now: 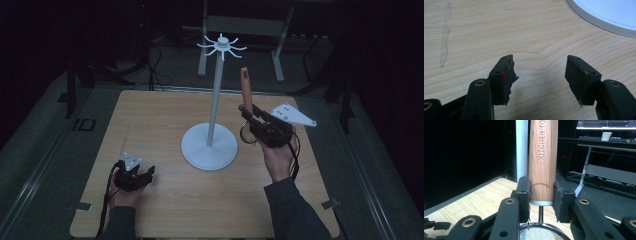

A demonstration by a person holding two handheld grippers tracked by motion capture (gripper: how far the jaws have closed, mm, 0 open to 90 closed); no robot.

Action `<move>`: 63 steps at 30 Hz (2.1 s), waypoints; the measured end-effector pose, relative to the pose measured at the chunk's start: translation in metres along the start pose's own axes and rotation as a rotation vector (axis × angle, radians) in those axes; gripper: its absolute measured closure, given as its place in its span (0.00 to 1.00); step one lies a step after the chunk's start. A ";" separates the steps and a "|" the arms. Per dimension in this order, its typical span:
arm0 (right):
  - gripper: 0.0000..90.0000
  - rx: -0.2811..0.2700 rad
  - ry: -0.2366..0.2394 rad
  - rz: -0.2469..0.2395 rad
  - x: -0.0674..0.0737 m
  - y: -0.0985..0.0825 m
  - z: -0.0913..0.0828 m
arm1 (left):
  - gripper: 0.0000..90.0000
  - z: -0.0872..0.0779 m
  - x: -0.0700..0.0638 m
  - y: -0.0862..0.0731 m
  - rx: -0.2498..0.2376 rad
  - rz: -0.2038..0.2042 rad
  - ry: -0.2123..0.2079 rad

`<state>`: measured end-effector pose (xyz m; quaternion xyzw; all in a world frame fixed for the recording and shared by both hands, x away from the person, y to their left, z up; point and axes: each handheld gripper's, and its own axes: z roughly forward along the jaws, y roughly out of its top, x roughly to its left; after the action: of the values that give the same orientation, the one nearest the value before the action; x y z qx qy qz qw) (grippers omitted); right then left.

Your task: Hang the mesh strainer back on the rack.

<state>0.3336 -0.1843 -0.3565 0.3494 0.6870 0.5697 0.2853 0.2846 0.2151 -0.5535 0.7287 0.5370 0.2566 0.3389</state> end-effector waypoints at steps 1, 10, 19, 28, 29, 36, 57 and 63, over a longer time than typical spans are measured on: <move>0.77 -0.002 0.000 -0.001 0.000 0.000 0.000 | 0.45 0.000 0.000 0.000 -0.001 -0.001 0.000; 0.77 -0.009 0.004 -0.003 0.001 0.004 -0.001 | 0.45 0.000 0.000 0.000 0.001 0.001 0.000; 0.77 -0.021 0.010 -0.008 0.003 0.009 -0.001 | 0.45 0.000 0.000 0.000 0.002 0.001 -0.001; 0.77 -0.029 0.011 -0.010 0.003 0.011 -0.001 | 0.45 0.001 0.000 0.000 0.002 0.002 0.000; 0.77 -0.030 0.010 -0.008 0.003 0.011 -0.001 | 0.45 0.000 0.000 0.000 0.003 0.001 0.000; 0.77 -0.041 0.022 0.003 0.003 0.013 -0.001 | 0.45 0.000 0.000 0.000 0.002 0.002 0.001; 0.77 -0.074 0.034 0.017 0.003 0.019 -0.004 | 0.45 0.000 0.000 0.000 0.002 0.000 -0.001; 0.77 -0.082 0.036 0.011 0.004 0.021 -0.004 | 0.45 0.000 0.000 0.000 0.001 -0.002 -0.001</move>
<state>0.3316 -0.1813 -0.3347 0.3309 0.6663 0.6051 0.2837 0.2846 0.2147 -0.5537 0.7284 0.5376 0.2557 0.3391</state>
